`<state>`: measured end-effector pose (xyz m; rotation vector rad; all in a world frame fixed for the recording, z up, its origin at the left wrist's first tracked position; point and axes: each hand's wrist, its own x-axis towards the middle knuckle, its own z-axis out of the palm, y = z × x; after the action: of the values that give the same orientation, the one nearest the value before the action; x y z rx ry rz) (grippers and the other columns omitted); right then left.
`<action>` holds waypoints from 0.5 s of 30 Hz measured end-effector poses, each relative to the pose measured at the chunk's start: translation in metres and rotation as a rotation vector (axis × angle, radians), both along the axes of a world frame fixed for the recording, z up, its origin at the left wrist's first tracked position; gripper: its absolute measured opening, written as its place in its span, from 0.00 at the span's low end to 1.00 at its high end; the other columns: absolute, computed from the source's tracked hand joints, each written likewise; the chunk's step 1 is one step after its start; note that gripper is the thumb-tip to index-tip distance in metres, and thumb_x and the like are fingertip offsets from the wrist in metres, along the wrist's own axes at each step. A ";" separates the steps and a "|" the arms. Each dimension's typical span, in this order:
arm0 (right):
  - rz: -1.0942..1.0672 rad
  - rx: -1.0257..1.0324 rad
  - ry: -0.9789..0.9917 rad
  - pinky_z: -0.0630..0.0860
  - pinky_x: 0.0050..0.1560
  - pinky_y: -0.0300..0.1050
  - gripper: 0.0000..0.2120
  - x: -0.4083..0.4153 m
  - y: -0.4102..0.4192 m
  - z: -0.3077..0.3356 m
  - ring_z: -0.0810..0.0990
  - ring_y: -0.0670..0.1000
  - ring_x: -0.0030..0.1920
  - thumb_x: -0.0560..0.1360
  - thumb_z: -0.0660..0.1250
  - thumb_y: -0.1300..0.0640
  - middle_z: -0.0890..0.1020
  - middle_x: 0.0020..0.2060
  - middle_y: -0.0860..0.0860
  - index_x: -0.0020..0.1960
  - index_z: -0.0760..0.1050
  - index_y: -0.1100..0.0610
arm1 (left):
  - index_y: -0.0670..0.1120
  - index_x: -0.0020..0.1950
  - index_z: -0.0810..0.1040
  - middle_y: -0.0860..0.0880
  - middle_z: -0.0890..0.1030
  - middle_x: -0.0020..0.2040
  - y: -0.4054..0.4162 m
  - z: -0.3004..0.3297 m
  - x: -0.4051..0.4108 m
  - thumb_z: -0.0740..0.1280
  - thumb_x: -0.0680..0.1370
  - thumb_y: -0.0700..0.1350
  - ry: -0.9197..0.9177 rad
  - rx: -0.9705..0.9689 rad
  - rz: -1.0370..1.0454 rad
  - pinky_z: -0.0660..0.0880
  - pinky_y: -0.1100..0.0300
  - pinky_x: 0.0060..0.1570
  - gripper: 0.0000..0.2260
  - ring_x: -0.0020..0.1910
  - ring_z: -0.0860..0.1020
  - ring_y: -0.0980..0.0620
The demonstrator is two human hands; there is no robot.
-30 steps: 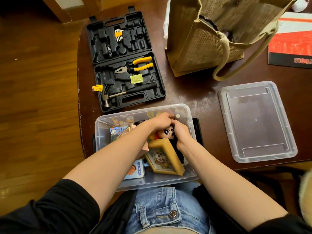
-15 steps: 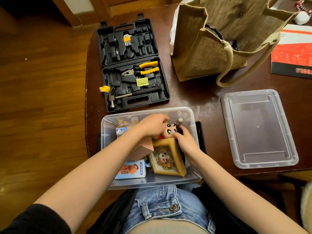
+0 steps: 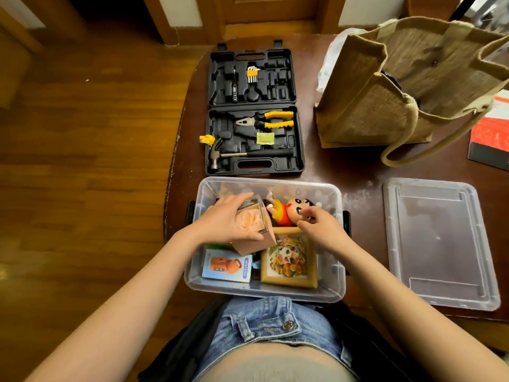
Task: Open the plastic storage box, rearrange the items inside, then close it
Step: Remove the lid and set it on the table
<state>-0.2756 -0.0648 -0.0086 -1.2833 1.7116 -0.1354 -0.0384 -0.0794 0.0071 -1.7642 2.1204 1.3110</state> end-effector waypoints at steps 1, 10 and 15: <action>0.039 0.016 0.037 0.71 0.57 0.45 0.19 -0.001 -0.002 0.000 0.75 0.52 0.59 0.76 0.64 0.55 0.77 0.61 0.54 0.66 0.70 0.56 | 0.57 0.77 0.53 0.50 0.61 0.75 0.003 -0.002 0.001 0.74 0.63 0.65 -0.021 -0.010 -0.018 0.61 0.45 0.71 0.48 0.74 0.58 0.48; 0.343 0.098 0.252 0.70 0.42 0.42 0.17 0.003 -0.002 0.009 0.73 0.49 0.45 0.72 0.69 0.50 0.77 0.50 0.51 0.57 0.70 0.54 | 0.55 0.74 0.58 0.53 0.66 0.65 0.016 0.000 0.002 0.78 0.64 0.55 0.150 -0.085 0.110 0.68 0.55 0.64 0.44 0.65 0.67 0.54; 0.432 0.036 0.303 0.68 0.40 0.41 0.10 0.002 0.003 0.012 0.74 0.50 0.43 0.73 0.64 0.56 0.77 0.46 0.51 0.53 0.73 0.54 | 0.58 0.73 0.60 0.53 0.67 0.65 0.023 0.009 0.023 0.77 0.65 0.56 0.247 -0.017 0.249 0.70 0.59 0.60 0.41 0.63 0.68 0.56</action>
<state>-0.2735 -0.0617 0.0032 -1.6787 1.6287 0.3572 -0.0158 -0.0563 0.0157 -2.0213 2.0841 1.6550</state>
